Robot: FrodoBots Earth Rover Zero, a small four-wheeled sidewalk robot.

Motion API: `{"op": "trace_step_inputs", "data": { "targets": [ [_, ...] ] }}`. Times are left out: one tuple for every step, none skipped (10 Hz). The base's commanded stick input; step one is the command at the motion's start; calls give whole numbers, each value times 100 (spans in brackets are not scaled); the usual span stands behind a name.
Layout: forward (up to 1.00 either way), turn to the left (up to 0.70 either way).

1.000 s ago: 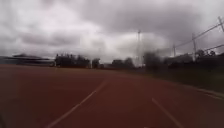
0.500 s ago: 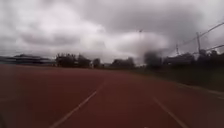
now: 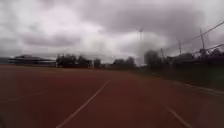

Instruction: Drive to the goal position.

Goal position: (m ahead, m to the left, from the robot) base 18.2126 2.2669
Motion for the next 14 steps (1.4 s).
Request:
{"op": "trace_step_inputs", "data": {
  "targets": [
    [70,0],
    [70,0],
    [70,-1],
    [70,-3],
    [70,-9],
    [70,-24],
    [70,-35],
    [70,-35],
    [70,-32],
    [70,-17],
    [70,-1],
    [70,0],
    [70,0],
    [70,0]
  ]
}}
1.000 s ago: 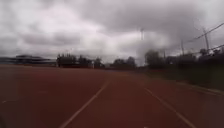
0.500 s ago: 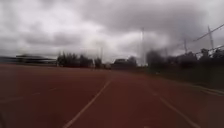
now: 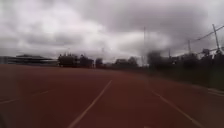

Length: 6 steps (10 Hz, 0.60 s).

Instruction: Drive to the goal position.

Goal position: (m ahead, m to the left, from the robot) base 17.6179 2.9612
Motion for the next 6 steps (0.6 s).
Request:
{"op": "trace_step_inputs", "data": {
  "targets": [
    [70,0],
    [70,0],
    [70,0],
    [70,0],
    [70,0],
    [70,0]
  ]
}}
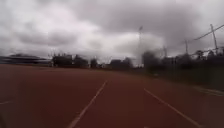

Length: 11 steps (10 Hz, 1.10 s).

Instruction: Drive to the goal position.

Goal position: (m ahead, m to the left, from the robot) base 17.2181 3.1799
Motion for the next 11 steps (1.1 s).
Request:
{"op": "trace_step_inputs", "data": {
  "targets": [
    [70,0],
    [70,0],
    [70,0],
    [70,0],
    [70,0],
    [70,0],
    [70,0],
    [70,0],
    [70,0],
    [70,0],
    [70,0]
  ]
}}
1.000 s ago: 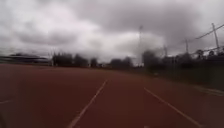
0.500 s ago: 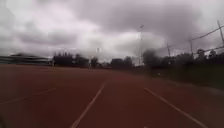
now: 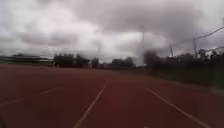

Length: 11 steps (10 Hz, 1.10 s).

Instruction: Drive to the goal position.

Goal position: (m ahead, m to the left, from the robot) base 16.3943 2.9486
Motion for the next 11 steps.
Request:
{"op": "trace_step_inputs", "data": {
  "targets": [
    [70,0],
    [70,0],
    [70,0],
    [70,0],
    [70,0],
    [70,0],
    [70,0],
    [70,0],
    [70,0],
    [70,0],
    [70,0]
  ]
}}
